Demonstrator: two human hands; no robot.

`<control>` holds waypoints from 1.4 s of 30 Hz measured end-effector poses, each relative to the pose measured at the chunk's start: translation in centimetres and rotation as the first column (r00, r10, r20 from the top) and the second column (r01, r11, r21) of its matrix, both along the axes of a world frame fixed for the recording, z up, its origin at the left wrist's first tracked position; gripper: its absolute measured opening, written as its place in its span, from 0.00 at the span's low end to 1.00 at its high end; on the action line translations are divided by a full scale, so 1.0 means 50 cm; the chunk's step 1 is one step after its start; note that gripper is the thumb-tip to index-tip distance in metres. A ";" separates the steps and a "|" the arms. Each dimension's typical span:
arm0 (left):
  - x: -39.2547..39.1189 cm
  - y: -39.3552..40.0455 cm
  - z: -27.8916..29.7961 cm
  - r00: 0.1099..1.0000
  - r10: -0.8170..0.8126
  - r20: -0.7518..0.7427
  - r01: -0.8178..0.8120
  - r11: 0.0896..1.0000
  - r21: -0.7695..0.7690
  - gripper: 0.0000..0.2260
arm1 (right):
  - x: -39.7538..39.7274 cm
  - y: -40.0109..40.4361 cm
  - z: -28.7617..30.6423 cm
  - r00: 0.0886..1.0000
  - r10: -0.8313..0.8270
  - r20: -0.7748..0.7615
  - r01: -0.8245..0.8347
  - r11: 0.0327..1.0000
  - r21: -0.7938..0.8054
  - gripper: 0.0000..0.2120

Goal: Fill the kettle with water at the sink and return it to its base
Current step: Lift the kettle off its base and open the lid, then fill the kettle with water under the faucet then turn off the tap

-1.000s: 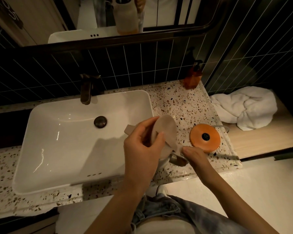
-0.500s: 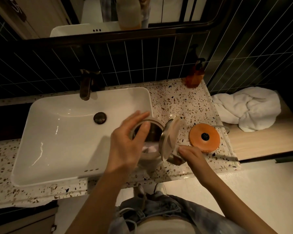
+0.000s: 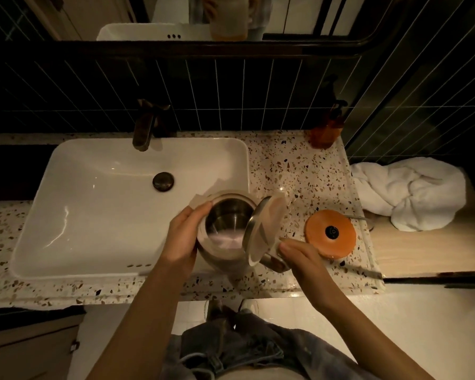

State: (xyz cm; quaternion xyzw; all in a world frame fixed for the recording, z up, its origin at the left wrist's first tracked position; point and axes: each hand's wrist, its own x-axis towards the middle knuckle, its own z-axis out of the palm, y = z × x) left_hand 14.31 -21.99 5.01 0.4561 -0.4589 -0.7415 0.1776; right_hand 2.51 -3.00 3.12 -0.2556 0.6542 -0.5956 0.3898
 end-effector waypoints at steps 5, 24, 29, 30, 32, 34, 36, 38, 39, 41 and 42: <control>0.030 -0.033 -0.012 0.995 0.088 -0.043 -0.087 0.996 0.009 0.11 | 0.000 -0.068 0.004 0.998 -0.018 0.053 0.018 1.000 -0.013 0.24; 0.095 -0.396 -0.100 0.987 0.047 0.155 -0.071 0.986 0.152 0.06 | 0.017 -0.482 -0.065 0.931 -0.064 0.360 -0.092 0.912 0.399 0.20; 0.059 -0.494 -0.135 0.977 -0.042 0.208 0.001 0.981 0.195 0.07 | 0.012 -0.554 -0.099 0.897 -0.189 0.399 0.005 0.908 0.418 0.20; 0.052 -0.508 -0.141 0.977 -0.051 0.205 0.008 0.978 0.207 0.07 | 0.011 -0.567 -0.103 0.894 -0.202 0.399 0.019 0.908 0.418 0.21; 0.040 -0.530 -0.150 0.980 -0.061 0.191 0.016 0.973 0.231 0.09 | 0.007 -0.590 -0.107 0.891 -0.217 0.399 0.034 0.908 0.418 0.20; 0.032 -0.549 -0.159 0.983 -0.062 0.174 0.018 0.970 0.244 0.10 | 0.002 -0.609 -0.112 0.895 -0.232 0.382 0.050 0.901 0.431 0.20; 0.027 -0.562 -0.166 0.989 -0.048 0.140 0.012 0.968 0.249 0.12 | -0.002 -0.623 -0.118 0.904 -0.246 0.350 0.071 0.893 0.444 0.20; 0.025 -0.569 -0.172 0.993 -0.027 0.113 -0.001 0.971 0.238 0.13 | -0.003 -0.632 -0.125 0.916 -0.259 0.306 0.104 0.890 0.443 0.21; 0.025 -0.571 -0.171 0.995 -0.022 0.101 -0.002 0.973 0.233 0.12 | -0.004 -0.637 -0.127 0.924 -0.264 0.275 0.123 0.889 0.440 0.21; 0.026 -0.573 -0.176 0.995 -0.026 0.095 0.004 0.975 0.222 0.09 | -0.006 -0.643 -0.134 0.939 -0.271 0.215 0.161 0.893 0.420 0.20; 0.027 -0.574 -0.183 0.996 -0.026 0.091 0.005 0.975 0.224 0.08 | -0.009 -0.646 -0.137 0.943 -0.272 0.193 0.178 0.900 0.398 0.19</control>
